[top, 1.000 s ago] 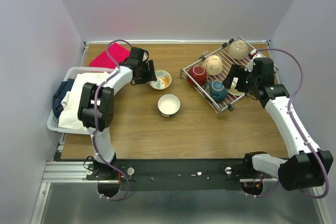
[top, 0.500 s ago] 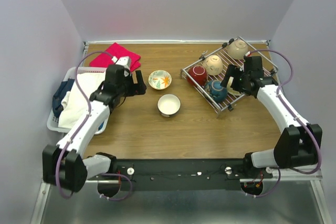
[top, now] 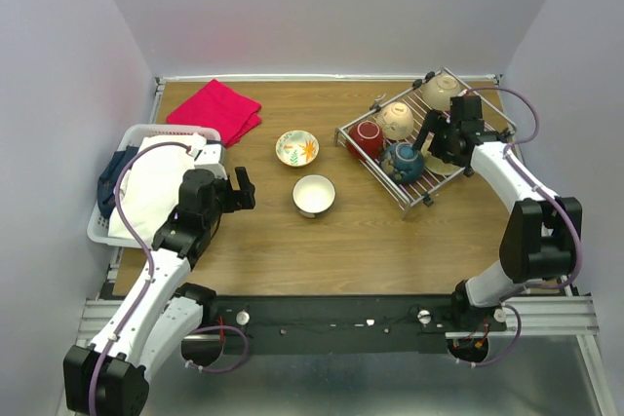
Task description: Unload the bowls from the dish rack
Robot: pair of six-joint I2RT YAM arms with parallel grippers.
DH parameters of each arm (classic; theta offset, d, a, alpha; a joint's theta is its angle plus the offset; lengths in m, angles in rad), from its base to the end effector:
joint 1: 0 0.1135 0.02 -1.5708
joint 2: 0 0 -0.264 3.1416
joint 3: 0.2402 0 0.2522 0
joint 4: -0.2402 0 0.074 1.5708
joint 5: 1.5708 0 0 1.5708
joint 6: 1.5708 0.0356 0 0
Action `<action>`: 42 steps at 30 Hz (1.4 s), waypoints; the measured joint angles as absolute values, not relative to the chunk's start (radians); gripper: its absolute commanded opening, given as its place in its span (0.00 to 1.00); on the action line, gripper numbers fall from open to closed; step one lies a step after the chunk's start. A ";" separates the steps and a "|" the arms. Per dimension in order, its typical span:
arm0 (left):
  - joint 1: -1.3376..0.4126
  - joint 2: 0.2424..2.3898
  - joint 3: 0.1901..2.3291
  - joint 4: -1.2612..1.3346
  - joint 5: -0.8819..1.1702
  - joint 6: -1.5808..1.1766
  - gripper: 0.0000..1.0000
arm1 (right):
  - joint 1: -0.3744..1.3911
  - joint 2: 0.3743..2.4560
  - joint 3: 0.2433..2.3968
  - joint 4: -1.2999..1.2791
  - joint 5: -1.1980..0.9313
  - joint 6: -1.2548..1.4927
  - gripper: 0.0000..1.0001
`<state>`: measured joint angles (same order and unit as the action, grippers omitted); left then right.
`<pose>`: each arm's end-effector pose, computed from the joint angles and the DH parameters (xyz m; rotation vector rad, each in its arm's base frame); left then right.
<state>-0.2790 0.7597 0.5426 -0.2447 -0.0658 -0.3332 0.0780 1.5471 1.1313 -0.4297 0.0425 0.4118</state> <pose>0.1725 -0.0470 0.2523 -0.0971 2.0440 -0.3176 0.3338 0.0246 0.2514 0.4217 2.3856 0.1729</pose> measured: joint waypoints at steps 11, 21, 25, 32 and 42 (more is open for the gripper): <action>-0.282 0.772 0.534 -0.191 -0.099 -0.307 0.99 | 0.020 1.684 1.244 -0.347 0.041 0.399 1.00; -0.282 0.772 0.534 -0.179 -0.098 -0.306 0.99 | -0.015 1.794 1.372 -0.321 0.049 0.342 0.97; -0.282 0.772 0.534 -0.178 -0.099 -0.306 0.99 | -0.014 1.761 1.372 -0.346 0.032 0.298 0.97; -0.282 0.773 0.534 -0.174 -0.098 -0.307 0.99 | 0.024 1.601 1.293 -0.392 0.044 0.225 0.98; -0.282 0.785 0.534 -0.173 -0.098 -0.307 0.99 | 0.324 1.523 1.205 -0.411 0.328 -0.001 1.00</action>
<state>-0.2821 0.7845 0.5339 -0.1730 -0.0982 -0.3065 0.3241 1.5234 1.2053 -0.4110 0.3279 -0.0013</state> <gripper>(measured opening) 0.989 0.990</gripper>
